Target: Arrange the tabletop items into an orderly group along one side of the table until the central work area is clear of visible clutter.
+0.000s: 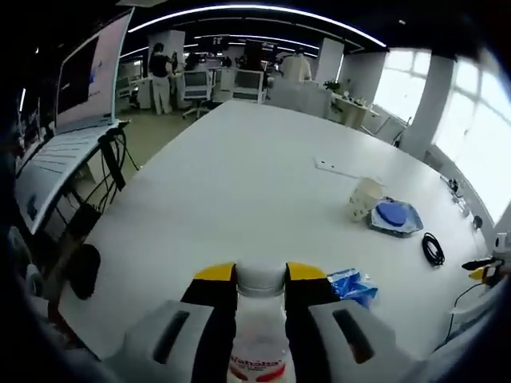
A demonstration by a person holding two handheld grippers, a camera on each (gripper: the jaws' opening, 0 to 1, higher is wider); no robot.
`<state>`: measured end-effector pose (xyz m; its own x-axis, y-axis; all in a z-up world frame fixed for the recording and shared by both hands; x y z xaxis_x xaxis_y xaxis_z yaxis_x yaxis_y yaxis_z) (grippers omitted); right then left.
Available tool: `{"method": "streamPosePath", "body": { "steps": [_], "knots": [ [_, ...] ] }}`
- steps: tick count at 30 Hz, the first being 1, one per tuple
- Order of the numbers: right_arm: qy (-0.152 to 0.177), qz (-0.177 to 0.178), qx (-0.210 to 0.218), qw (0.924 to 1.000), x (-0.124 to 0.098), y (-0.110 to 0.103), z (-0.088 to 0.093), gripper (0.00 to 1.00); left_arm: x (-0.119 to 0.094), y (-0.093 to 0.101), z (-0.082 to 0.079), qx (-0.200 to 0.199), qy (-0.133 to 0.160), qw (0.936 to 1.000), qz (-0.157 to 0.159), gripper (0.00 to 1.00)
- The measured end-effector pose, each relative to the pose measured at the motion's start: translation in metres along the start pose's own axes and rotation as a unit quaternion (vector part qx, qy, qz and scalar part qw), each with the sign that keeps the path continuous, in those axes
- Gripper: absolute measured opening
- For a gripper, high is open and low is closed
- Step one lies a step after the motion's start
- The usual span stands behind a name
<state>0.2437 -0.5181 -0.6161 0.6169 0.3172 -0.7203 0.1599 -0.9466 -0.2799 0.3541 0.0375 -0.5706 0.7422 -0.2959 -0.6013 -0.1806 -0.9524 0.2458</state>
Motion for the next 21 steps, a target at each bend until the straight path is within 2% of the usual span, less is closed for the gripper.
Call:
{"method": "streamPosePath", "body": {
  "steps": [5, 9, 14, 18, 21],
  "knots": [
    [-0.002, 0.000, 0.001, 1.0000, -0.001, 0.001, 0.002, 0.67, -0.012, 0.003, 0.002, -0.005, 0.019, 0.9998, 0.008, 0.19],
    [-0.003, 0.002, 0.002, 1.0000, -0.004, 0.001, 0.005, 0.67, -0.019, 0.004, -0.002, -0.001, 0.035, 0.9992, 0.016, 0.19],
    [0.001, 0.005, 0.012, 0.9999, -0.006, 0.004, 0.009, 0.67, -0.020, 0.006, -0.011, 0.037, 0.043, 0.9982, 0.018, 0.19],
    [-0.004, 0.008, 0.012, 0.9999, -0.007, 0.003, 0.012, 0.67, -0.010, 0.010, -0.031, 0.058, 0.064, 0.9961, 0.019, 0.18],
    [-0.001, 0.010, 0.015, 0.9998, -0.009, 0.004, 0.013, 0.67, 0.003, 0.016, -0.058, 0.073, 0.080, 0.9937, 0.028, 0.18]
  ]
}}
Point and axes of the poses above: the point that each gripper's makers call its tool centre point, and the gripper's own axes: x roughly forward along the fingers, y roughly to its right, z roughly out of its underside, the point moved 10 cm from there along -x, roughly backward along the fingers, and after that the axes turned 8 degrees about z, right-handed, at the moved point
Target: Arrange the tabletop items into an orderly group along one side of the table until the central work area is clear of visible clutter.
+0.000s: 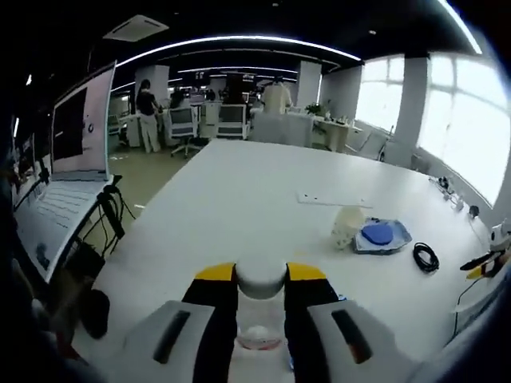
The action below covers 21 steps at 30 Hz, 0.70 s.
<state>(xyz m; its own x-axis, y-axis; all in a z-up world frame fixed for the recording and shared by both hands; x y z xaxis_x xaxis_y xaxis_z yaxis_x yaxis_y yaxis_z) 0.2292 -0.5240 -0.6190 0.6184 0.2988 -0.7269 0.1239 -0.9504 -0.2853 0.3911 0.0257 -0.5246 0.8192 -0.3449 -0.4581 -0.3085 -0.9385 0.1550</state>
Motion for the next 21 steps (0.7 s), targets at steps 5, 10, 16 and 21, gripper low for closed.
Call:
{"method": "streamPosePath", "body": {
  "steps": [5, 10, 16, 21],
  "knots": [
    [0.006, 0.005, 0.007, 0.9999, -0.001, 0.003, 0.001, 0.67, 0.032, 0.003, -0.035, 0.024, 0.022, 0.9993, 0.019, 0.19],
    [0.012, 0.010, 0.016, 0.9998, -0.003, 0.004, 0.004, 0.67, 0.068, 0.017, -0.067, 0.035, 0.041, 0.9972, 0.052, 0.19],
    [0.014, 0.018, 0.030, 0.9993, -0.007, 0.007, 0.011, 0.67, 0.112, 0.041, -0.081, 0.060, 0.031, 0.9944, 0.081, 0.19],
    [0.010, 0.024, 0.037, 0.9990, -0.010, 0.013, 0.016, 0.67, 0.137, 0.051, -0.082, 0.044, 0.024, 0.9943, 0.094, 0.19]
  ]
}}
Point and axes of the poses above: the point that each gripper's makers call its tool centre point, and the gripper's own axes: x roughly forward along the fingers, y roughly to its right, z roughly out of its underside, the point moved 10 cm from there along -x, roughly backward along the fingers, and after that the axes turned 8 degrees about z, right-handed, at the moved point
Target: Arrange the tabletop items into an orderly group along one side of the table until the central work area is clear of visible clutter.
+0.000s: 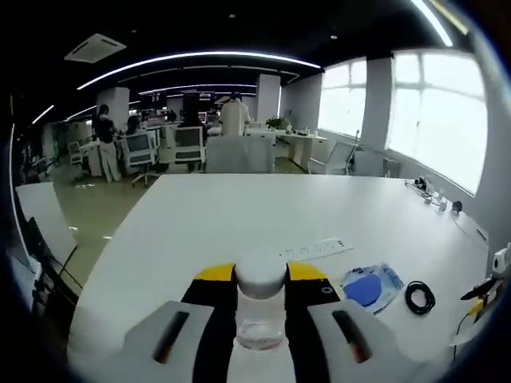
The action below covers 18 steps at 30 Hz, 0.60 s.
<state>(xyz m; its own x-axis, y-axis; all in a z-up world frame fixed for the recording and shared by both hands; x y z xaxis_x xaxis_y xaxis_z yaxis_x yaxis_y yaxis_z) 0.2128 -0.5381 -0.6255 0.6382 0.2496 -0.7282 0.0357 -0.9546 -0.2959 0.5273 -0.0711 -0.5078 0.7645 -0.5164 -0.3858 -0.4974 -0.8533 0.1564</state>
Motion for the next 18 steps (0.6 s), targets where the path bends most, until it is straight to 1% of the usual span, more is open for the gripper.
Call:
{"method": "streamPosePath", "body": {
  "steps": [5, 7, 14, 18],
  "knots": [
    [-0.002, 0.007, 0.008, 0.9999, -0.001, 0.004, 0.001, 0.66, 0.019, 0.003, 0.002, -0.007, -0.008, 0.9999, 0.004, 0.19],
    [-0.001, 0.008, 0.009, 0.9999, -0.001, 0.005, 0.000, 0.66, 0.027, 0.004, 0.003, -0.005, -0.016, 0.9998, 0.006, 0.19],
    [-0.004, 0.008, 0.009, 0.9999, 0.001, 0.007, -0.002, 0.66, 0.043, 0.002, 0.005, -0.002, -0.029, 0.9996, 0.003, 0.19],
    [-0.008, 0.009, 0.011, 0.9999, 0.004, 0.005, -0.002, 0.66, 0.051, 0.001, 0.007, -0.008, -0.036, 0.9993, 0.001, 0.20]
  ]
}}
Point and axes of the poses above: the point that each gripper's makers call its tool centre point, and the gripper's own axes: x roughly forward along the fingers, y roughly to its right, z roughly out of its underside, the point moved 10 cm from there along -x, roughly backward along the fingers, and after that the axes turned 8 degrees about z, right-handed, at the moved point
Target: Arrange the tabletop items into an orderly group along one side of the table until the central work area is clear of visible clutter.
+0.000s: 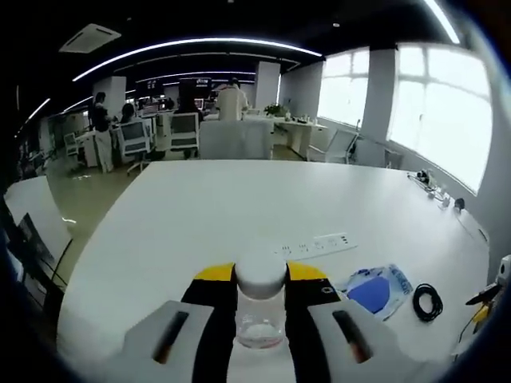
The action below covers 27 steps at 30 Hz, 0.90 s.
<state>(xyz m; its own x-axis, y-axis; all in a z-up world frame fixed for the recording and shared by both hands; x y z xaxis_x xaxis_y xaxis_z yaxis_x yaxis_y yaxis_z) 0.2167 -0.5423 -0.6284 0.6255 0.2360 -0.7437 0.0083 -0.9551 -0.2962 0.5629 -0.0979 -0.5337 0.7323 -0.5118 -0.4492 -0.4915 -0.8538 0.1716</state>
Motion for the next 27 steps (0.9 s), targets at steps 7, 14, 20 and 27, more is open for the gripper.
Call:
{"method": "streamPosePath", "body": {
  "steps": [7, 14, 20, 27],
  "knots": [
    [-0.005, -0.002, 0.001, 1.0000, 0.004, -0.002, -0.001, 0.66, 0.010, 0.002, 0.008, -0.006, -0.014, 0.9999, -0.008, 0.20],
    [-0.009, -0.002, 0.000, 1.0000, 0.008, 0.000, -0.003, 0.66, 0.019, 0.009, 0.008, -0.004, -0.016, 0.9998, -0.007, 0.20],
    [-0.012, -0.003, 0.001, 0.9999, 0.009, 0.000, -0.002, 0.65, 0.022, 0.012, 0.010, -0.011, -0.019, 0.9995, -0.024, 0.20],
    [-0.015, -0.005, 0.003, 0.9999, 0.010, 0.000, 0.000, 0.65, 0.023, 0.019, 0.015, -0.017, -0.022, 0.9991, -0.031, 0.20]
  ]
}}
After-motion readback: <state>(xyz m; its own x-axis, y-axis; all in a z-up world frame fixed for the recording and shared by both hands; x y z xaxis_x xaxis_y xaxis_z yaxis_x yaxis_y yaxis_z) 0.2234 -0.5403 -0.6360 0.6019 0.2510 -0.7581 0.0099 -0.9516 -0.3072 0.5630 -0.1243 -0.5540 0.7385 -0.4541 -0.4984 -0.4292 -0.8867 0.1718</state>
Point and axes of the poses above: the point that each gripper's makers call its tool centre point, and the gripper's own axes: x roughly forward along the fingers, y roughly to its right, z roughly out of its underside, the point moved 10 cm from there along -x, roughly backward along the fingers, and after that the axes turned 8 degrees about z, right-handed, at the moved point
